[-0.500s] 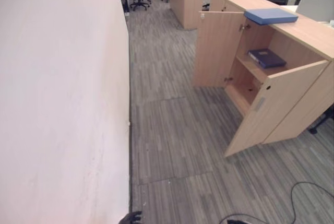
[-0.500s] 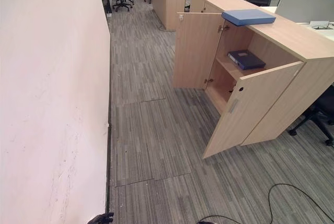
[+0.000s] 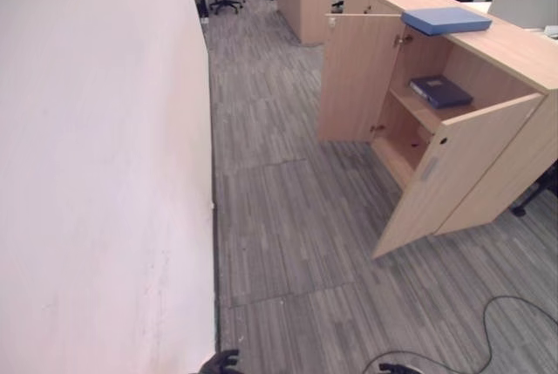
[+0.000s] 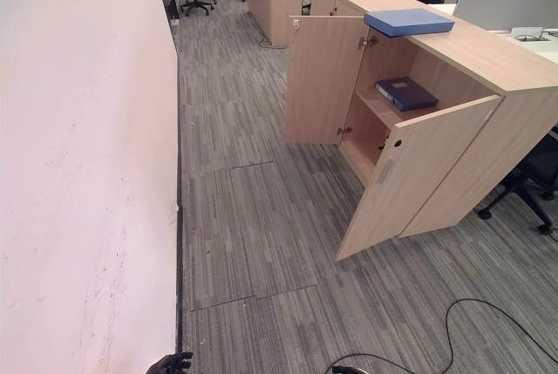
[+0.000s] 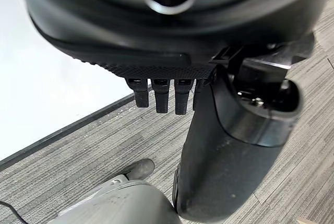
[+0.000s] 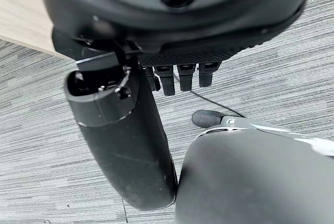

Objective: Put the empty folder in the office cabinet

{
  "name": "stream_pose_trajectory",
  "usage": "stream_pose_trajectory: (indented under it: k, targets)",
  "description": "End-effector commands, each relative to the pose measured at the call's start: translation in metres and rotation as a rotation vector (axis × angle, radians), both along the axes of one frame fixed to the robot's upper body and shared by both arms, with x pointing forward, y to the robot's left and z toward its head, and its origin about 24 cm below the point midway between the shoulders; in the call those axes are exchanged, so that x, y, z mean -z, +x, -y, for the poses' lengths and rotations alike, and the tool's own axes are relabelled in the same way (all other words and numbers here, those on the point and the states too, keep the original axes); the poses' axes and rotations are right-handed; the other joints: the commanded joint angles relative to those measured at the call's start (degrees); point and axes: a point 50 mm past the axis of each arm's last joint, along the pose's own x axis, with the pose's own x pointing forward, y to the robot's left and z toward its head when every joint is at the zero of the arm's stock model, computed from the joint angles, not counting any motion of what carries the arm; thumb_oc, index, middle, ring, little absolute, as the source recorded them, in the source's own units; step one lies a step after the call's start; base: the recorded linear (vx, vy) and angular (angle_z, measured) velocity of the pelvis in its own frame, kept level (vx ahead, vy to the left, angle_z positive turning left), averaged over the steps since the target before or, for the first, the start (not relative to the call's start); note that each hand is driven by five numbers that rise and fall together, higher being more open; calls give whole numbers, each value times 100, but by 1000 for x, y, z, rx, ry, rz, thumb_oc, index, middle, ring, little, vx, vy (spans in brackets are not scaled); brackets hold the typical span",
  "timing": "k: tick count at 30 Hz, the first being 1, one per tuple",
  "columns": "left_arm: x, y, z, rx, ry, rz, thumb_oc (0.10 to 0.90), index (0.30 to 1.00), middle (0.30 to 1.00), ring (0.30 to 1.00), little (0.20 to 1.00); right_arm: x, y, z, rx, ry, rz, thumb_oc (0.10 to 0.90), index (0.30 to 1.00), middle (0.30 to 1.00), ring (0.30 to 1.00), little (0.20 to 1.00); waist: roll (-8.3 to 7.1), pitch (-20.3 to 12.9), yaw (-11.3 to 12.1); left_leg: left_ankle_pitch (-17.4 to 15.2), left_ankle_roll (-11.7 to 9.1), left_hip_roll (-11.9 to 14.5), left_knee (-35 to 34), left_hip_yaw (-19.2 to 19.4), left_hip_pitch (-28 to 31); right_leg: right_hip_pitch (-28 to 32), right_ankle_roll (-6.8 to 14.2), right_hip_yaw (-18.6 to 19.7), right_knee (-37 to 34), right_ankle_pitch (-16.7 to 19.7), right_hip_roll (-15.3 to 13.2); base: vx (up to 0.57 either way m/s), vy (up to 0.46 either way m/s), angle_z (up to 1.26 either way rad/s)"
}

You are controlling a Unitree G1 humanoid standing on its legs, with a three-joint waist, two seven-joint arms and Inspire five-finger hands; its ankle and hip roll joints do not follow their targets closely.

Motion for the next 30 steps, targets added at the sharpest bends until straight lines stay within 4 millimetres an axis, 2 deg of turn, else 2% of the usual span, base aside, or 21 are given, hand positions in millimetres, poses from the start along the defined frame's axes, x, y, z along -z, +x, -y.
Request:
stream_pose_trajectory:
  k: [1,8,19,30]
  targets:
    - [5,-16,-4,-12,5,-93,800,900,900,900,900,-2,-9,17,-68,-57,-64,800,900,900,900,900,-2,-50,-17,-733,-285,133,-42,-354,318,-46,490,-125,40,-143,-86,0,0,0]
    - [7,-24,-1,-12,-14,-131,800,900,900,900,900,-1,-8,14,-85,-48,-64,800,900,900,900,900,-6,-68,-34,-753,-291,147,-42,-333,350,-22,482,-102,40,-158,-78,0,0,0]
    - [6,-18,1,19,-31,-116,800,900,900,900,900,-1,-7,11,-90,-31,-64,800,900,900,900,900,-3,-54,-51,-770,-300,173,-42,-330,369,-14,464,-88,40,-171,-61,0,0,0]
    - [6,-20,-2,-31,-24,-116,800,900,900,900,900,0,-7,9,-69,-13,-64,800,900,900,900,900,-12,-8,-42,-792,-301,237,-42,-309,435,25,414,-52,40,-232,10,8,-22,0]
